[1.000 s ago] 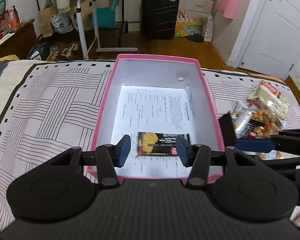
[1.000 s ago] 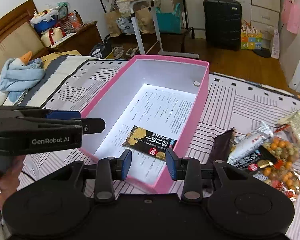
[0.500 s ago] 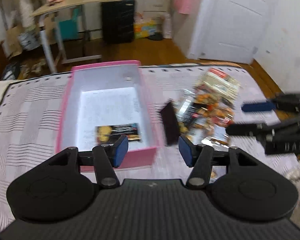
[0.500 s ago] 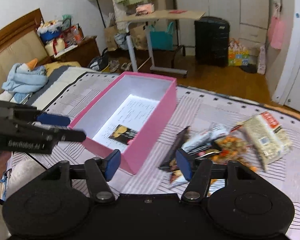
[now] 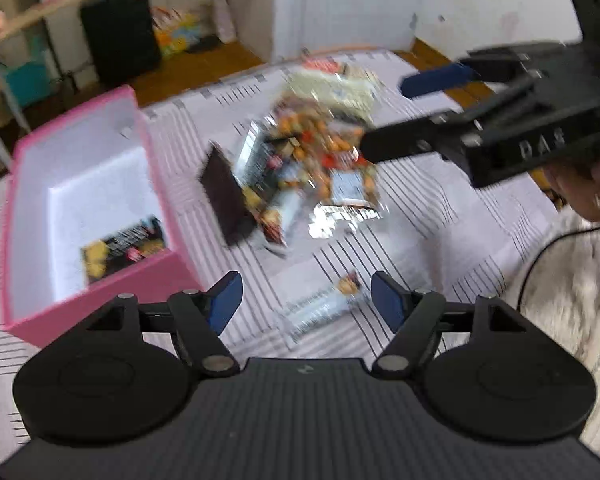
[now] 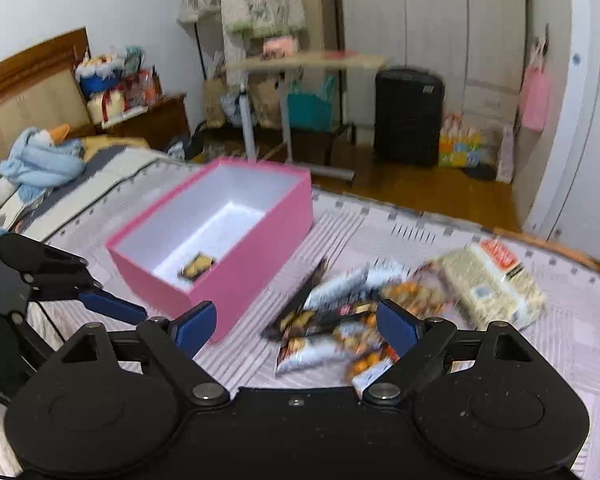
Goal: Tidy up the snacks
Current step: 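Lower the left tool onto the white biscuit bar and grasp it, then lift the white biscuit bar with the left tool while the right tool grasps another bar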
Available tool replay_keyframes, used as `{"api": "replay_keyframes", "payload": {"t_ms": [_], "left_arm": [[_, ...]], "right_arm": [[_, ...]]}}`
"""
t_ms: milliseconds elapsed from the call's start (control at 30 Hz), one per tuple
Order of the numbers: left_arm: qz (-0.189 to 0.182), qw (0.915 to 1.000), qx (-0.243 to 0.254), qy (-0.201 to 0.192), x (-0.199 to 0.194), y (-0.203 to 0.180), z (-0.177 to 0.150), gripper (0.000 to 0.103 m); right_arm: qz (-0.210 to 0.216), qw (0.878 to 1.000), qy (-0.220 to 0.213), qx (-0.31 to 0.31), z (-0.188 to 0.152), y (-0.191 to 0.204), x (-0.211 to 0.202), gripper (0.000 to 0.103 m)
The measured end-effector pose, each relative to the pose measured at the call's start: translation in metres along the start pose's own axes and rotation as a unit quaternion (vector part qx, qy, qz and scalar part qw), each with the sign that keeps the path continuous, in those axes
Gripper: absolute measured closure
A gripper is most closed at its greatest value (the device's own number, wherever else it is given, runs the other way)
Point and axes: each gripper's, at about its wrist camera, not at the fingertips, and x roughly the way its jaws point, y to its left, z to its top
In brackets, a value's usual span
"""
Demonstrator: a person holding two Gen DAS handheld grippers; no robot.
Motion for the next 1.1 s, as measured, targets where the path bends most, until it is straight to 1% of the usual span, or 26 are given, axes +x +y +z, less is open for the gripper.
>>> {"api": "replay_keyframes", "payload": {"t_ms": [67, 133, 200, 300, 400, 533, 667, 867, 967, 1033, 1100], "left_arm": [[-0.013, 0.9998, 0.008, 0.013, 0.015, -0.002, -0.004, 0.033], [-0.024, 0.9993, 0.024, 0.017, 0.027, -0.004, -0.006, 0.033], [-0.036, 0.9976, 0.056, 0.021, 0.039, -0.009, -0.009, 0.033], [-0.041, 0.9942, 0.094, 0.034, 0.059, -0.012, -0.009, 0.033], [-0.043, 0.9909, 0.115, 0.054, 0.081, -0.014, -0.009, 0.033], [-0.063, 0.9886, 0.112, 0.078, 0.108, -0.008, -0.01, 0.033], [-0.07, 0.9847, 0.135, 0.084, 0.123, -0.006, -0.018, 0.033], [-0.072, 0.986, 0.106, 0.106, 0.144, 0.003, -0.021, 0.033], [-0.061, 0.9882, 0.103, 0.096, 0.149, 0.0, -0.022, 0.032], [-0.054, 0.9877, 0.116, 0.089, 0.15, -0.005, -0.023, 0.032], [-0.05, 0.9874, 0.122, 0.087, 0.15, -0.007, -0.023, 0.033]], "right_arm": [[0.008, 1.0, 0.006, 0.006, -0.003, -0.006, 0.01, 0.014], [0.02, 1.0, 0.011, 0.015, -0.003, -0.013, 0.023, 0.014], [0.034, 0.999, 0.017, 0.019, -0.004, -0.021, 0.035, 0.015], [0.058, 0.997, 0.041, 0.015, 0.0, -0.03, 0.059, 0.021], [0.068, 0.996, 0.055, 0.011, 0.006, -0.037, 0.082, 0.021], [0.067, 0.995, 0.067, 0.01, 0.015, -0.05, 0.115, 0.027], [0.061, 0.995, 0.073, 0.016, 0.016, -0.064, 0.149, 0.029], [0.064, 0.994, 0.072, 0.057, 0.015, -0.085, 0.182, 0.029], [0.072, 0.993, 0.064, 0.068, 0.014, -0.089, 0.192, 0.029], [0.079, 0.992, 0.057, 0.077, 0.012, -0.091, 0.197, 0.03], [0.078, 0.993, 0.056, 0.074, 0.01, -0.09, 0.202, 0.037]]}}
